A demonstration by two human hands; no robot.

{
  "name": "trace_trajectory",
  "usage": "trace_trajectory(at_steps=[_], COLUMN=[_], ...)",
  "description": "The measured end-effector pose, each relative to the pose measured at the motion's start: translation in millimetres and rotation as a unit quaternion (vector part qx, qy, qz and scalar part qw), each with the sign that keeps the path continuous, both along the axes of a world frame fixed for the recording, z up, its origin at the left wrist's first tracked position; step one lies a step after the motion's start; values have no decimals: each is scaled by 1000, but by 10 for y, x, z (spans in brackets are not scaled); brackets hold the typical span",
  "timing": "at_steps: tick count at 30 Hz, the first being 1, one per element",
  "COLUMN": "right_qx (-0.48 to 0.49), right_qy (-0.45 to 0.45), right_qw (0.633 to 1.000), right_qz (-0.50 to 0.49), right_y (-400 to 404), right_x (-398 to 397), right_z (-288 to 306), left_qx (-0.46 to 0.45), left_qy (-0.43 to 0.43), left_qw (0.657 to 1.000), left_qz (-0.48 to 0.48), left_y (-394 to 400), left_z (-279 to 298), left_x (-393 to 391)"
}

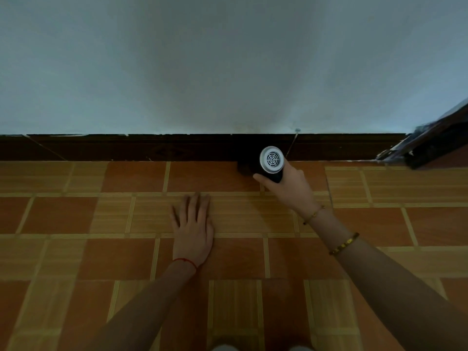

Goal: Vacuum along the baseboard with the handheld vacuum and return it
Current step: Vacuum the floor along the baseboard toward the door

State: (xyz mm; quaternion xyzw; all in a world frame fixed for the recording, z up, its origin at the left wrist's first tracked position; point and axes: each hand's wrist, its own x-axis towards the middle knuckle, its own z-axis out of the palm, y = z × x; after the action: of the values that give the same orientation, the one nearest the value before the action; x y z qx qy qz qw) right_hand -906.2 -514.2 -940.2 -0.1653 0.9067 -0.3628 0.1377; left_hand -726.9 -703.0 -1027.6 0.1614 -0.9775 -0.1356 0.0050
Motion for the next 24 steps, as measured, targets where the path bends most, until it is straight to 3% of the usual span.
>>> trace_trajectory(at_steps=[6,17,24], right_qx=[14,28,37], right_qy=[25,52,47], right_qw=[998,997,998], right_qz=[55,-42,12], right_y=[-307,166,-209], right_x=[65,37,103], right_z=[-29,-61,18], left_qx=[9,9,14], left_qy=[12,10,20], left_qw=[1000,1000,1000], left_qz=[7,8,5], left_y=[-7,-3,-13], left_z=[4,-5,1], left_x=[13,17,23])
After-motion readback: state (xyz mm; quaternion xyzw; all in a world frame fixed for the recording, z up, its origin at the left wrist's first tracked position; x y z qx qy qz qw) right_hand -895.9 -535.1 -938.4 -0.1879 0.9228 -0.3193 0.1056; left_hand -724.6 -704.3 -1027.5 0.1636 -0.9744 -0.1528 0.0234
